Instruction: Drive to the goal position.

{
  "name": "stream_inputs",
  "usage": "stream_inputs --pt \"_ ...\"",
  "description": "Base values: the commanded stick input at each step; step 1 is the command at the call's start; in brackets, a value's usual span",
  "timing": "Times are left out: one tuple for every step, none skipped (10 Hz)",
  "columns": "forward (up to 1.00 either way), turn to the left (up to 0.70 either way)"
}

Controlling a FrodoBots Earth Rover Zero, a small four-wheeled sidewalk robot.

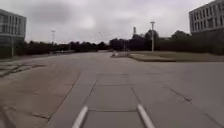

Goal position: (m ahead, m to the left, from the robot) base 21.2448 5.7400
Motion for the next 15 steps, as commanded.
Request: stream_inputs --pt "1.00 0.27" --pt "1.00 0.27" --pt "1.00 0.27" --pt "1.00 0.13" --pt "1.00 0.00" --pt "1.00 0.00" --pt "1.00 0.00" --pt "1.00 0.00" --pt "1.00 0.00" --pt "1.00 0.00" --pt "1.00 0.00" --pt "1.00 0.00" --pt "1.00 0.00" --pt "1.00 0.00" --pt "1.00 0.00"
